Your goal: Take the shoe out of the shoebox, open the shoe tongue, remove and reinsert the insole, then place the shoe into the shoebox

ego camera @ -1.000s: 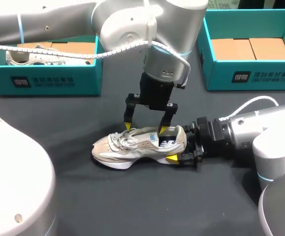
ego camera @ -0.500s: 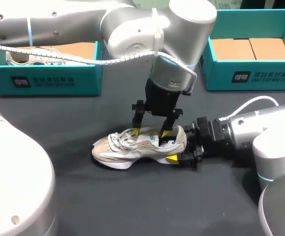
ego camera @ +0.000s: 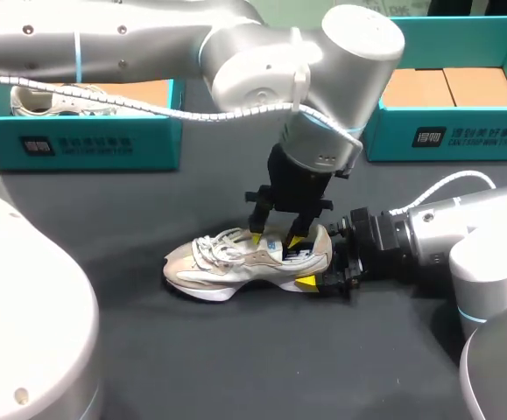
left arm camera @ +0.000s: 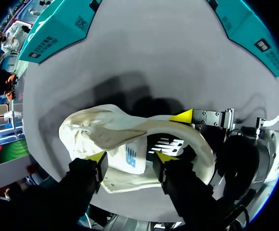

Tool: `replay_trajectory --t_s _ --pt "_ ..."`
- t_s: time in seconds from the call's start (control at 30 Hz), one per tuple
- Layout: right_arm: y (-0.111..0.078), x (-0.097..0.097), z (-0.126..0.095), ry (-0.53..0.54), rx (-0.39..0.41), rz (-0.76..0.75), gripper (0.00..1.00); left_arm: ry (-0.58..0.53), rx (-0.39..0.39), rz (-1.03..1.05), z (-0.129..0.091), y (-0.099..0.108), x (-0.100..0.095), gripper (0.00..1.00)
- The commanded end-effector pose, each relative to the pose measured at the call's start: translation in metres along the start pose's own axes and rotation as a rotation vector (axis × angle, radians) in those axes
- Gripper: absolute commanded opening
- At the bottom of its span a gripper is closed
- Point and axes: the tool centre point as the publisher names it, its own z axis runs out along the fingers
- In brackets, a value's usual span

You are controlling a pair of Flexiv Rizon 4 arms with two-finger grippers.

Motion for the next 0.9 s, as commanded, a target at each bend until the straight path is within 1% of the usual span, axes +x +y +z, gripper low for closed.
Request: replay_trajectory --t_s 0.03,0.2,0.37,0.47,0.57,0.63,0.9 --pt "0.000 0.001 0.003 -0.001 0.004 0.001 0.00 -0.020 -0.005 -0.014 0.005 -0.002 0.010 0.55" --pt "0.000 0.001 0.003 -0.001 0.004 0.001 0.00 -0.055 -0.029 -0.019 0.012 -0.001 0.009 0.54" --pt "0.000 0.001 0.003 -0.001 0.004 0.001 0.00 -0.108 -0.056 -0.020 0.015 0.004 0.003 0.55" --pt "0.000 0.001 0.003 -0.001 0.004 0.001 0.00 -0.142 -0.062 -0.021 0.016 0.006 0.001 0.51" --pt "0.000 0.001 0.003 -0.001 0.004 0.001 0.00 -0.170 -0.070 -0.021 0.017 0.006 -0.001 0.50" --pt "0.000 0.001 0.003 -0.001 0.004 0.001 0.00 -0.191 -0.069 -0.019 0.017 0.006 -0.003 0.51" --pt "0.000 0.001 0.003 -0.001 0.004 0.001 0.00 -0.259 -0.076 -0.003 0.017 0.007 -0.010 0.49"
